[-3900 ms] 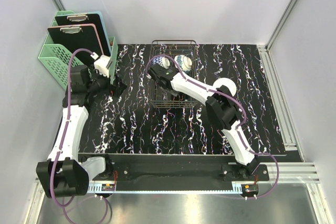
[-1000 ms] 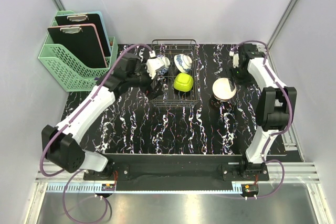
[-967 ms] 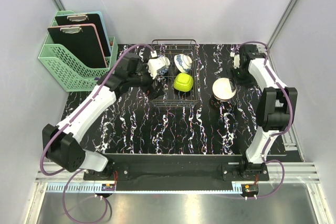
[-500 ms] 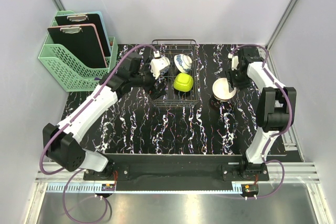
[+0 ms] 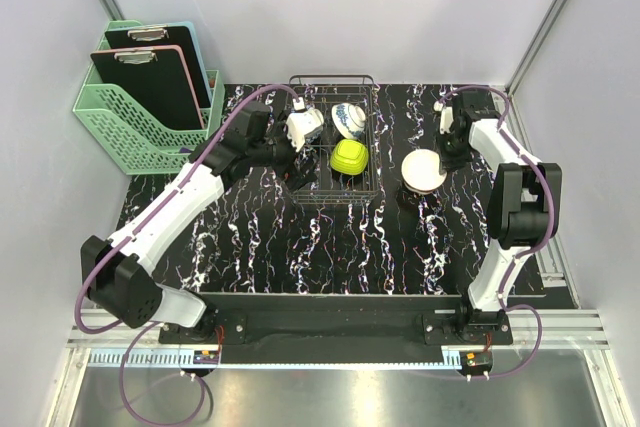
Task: Load the bowls into the dish rack
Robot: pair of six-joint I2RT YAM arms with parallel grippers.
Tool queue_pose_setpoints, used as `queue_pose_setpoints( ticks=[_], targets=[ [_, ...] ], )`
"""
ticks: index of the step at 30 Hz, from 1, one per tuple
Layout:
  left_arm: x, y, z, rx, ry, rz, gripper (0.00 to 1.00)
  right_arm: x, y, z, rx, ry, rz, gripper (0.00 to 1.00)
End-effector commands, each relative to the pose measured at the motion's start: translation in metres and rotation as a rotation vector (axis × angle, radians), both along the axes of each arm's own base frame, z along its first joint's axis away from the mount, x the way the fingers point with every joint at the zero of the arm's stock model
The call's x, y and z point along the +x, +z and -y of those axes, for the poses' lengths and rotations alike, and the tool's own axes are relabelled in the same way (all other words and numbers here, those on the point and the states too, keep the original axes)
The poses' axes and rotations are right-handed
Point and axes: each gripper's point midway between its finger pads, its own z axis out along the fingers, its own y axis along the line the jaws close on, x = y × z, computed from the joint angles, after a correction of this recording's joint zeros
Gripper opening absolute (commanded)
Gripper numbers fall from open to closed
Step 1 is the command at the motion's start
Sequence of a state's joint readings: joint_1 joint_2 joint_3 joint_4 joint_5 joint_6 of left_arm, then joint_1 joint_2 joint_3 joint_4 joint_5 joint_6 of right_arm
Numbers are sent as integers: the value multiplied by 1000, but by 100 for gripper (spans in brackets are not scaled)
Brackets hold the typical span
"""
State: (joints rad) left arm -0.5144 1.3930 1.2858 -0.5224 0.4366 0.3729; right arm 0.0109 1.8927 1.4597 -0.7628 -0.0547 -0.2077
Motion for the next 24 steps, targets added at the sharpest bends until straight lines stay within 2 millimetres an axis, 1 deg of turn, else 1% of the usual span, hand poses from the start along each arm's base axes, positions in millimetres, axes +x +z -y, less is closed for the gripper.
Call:
queue_pose_setpoints(
  ticks=[1,3,4,8,10,15,17,20,24],
  targets=[
    [1,19,-1,-23,12,64,99,6,8,-9,45,-4,38,11],
    [1,18,-1,-21,13,63,99,7,13,-10,49,-7,50,2],
    [1,19,-1,-22,11,65,99,7,14,-10,51,-6,53,0],
    [0,16,0,-20,8,59,99,9,26,-11,55,-9,79,0],
    [1,14,-1,-16,13,53,99,11,35,-11,60,-10,98,0],
    [5,1,3,-9,25,15,99,18,73,-15,83,-7,172,0],
    [7,-1,4,-15,32,4,99,21,88,-17,92,-5,197,0],
    [12,1,5,-24,47,8,99,24,107,-18,102,-2,229,0],
    [21,6,7,-43,84,18,99,26,130,-26,132,7,271,0]
  ],
)
